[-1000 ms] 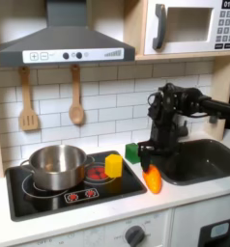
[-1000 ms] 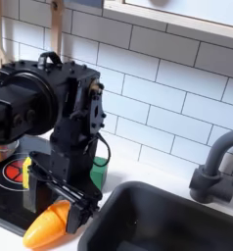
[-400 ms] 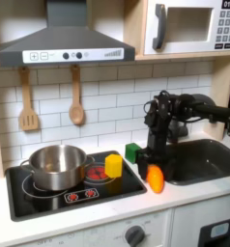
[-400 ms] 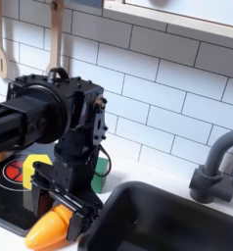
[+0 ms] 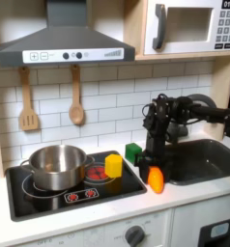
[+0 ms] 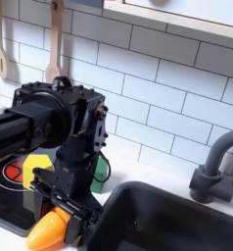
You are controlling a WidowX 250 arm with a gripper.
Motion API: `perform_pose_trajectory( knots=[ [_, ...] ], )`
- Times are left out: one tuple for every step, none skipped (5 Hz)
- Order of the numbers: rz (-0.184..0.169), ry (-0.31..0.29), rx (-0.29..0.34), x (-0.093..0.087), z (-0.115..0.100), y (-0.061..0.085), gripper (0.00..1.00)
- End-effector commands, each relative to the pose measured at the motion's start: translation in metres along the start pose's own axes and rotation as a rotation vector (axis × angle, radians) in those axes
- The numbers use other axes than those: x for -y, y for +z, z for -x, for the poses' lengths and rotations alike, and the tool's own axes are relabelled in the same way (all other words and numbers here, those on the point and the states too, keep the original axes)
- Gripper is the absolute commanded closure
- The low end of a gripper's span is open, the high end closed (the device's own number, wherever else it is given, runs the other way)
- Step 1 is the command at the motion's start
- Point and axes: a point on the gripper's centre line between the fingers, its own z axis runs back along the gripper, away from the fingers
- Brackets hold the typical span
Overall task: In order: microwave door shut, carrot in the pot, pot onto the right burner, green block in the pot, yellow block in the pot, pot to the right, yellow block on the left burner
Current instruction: 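Put the carrot in the pot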
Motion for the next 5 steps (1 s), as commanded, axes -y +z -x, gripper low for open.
perform_pose_trajectory(
  knots=[
    [0.011, 0.058, 0.03, -0.002, -0.001, 0.014, 1.0],
    [0.029, 0.084, 0.03, -0.003, -0.003, 0.021, 1.0],
    [0.032, 0.101, 0.021, -0.009, -0.005, 0.031, 1.0],
    [0.024, 0.173, 0.048, -0.031, -0.008, 0.044, 1.0],
    [0.024, 0.227, 0.083, -0.049, -0.01, 0.059, 1.0]
  ],
)
